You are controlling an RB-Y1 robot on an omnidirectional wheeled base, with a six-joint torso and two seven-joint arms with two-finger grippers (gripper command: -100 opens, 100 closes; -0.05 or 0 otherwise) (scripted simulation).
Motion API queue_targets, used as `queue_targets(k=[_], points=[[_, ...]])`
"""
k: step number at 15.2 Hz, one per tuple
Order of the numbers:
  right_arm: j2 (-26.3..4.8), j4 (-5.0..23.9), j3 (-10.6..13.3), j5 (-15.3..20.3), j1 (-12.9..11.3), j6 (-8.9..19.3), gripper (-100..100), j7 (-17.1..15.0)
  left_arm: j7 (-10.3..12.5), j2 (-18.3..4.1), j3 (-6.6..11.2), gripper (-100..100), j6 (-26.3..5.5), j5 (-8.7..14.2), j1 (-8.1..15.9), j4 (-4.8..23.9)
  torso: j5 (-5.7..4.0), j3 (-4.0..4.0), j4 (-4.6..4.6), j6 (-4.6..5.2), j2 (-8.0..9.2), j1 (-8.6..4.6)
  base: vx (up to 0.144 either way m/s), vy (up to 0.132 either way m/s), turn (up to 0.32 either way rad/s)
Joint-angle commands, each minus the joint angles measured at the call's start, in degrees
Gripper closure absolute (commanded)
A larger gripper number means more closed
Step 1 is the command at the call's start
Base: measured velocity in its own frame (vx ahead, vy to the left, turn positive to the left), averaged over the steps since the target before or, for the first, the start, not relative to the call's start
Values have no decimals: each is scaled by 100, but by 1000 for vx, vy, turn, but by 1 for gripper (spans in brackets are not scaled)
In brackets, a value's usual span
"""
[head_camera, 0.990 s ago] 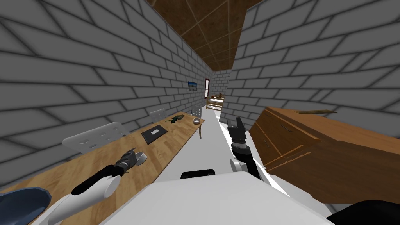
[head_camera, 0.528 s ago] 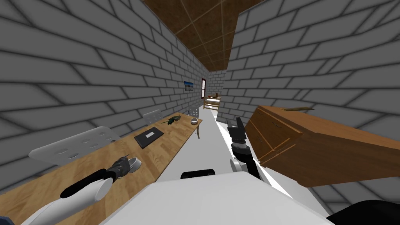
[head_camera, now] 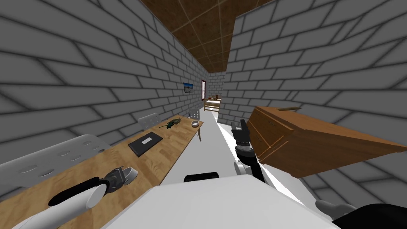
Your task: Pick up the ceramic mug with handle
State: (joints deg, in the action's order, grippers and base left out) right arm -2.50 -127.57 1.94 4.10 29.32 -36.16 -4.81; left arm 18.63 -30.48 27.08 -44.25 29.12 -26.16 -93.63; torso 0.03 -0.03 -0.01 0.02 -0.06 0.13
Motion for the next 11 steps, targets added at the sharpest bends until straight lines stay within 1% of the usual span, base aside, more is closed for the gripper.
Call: queue_targets(k=[1, 2, 3, 4, 5, 6, 7, 8, 9, 10, 11], points=[[0, 0, 0, 0, 0, 0, 0, 0, 34, -45, 39, -100, -256, 64, 23, 96, 0, 0, 0, 0, 0, 0, 7, 24, -61], [0, 0, 0, 0, 1, 0, 0, 0, 132, -98, 152, -100, -416, 181, 26, 244, 0, 0, 0, -3, 0, 0, 6, 25, -149], [0, 0, 0, 0, 0, 0, 0, 0, 132, -98, 152, -100, -540, 181, 26, 244, 0, 0, 0, 0, 0, 1, 8, 28, -167], [0, 0, 0, 0, 0, 0, 0, 0, 132, -98, 152, -100, -594, 181, 26, 244, 0, 0, 0, -1, 0, 2, 5, 24, -68], [0, 0, 0, 0, 1, 0, 0, 0, 226, -148, 262, -100, -772, 295, 30, 387, 0, 0, 0, -3, 1, 1, 3, 21, -150], [0, 0, 0, 0, 0, 0, 0, 0, 226, -148, 262, -100, -895, 295, 30, 387, 0, 1, 0, 0, 1, 0, 4, 26, -161], [0, 0, 0, 0, 0, 0, 0, 0, 226, -148, 262, -100, -922, 295, 30, 387, 0, 0, 0, -1, 1, 1, 5, 24, -66], [0, 0, 0, 0, 1, 0, 0, 0, 317, -193, 367, -100, -1102, 404, 33, 525, 0, 1, 0, -3, 1, 0, 7, 24, -140], [0, 0, 0, 0, 0, 0, 0, 0, 317, -193, 367, -100, -1217, 404, 33, 525, 0, 0, 0, 0, 0, 0, 7, 26, -153], [0, 0, 0, 0, 0, 0, 0, 0, 317, -193, 367, -100, -1237, 404, 33, 525, 0, 0, 0, -1, 0, 1, 4, 21, -71], [0, 0, 0, 0, 1, 0, 0, 0, 403, -235, 467, -100, -1454, 509, 36, 657, 0, 0, 0, -3, 0, -1, 4, 22, -154]])
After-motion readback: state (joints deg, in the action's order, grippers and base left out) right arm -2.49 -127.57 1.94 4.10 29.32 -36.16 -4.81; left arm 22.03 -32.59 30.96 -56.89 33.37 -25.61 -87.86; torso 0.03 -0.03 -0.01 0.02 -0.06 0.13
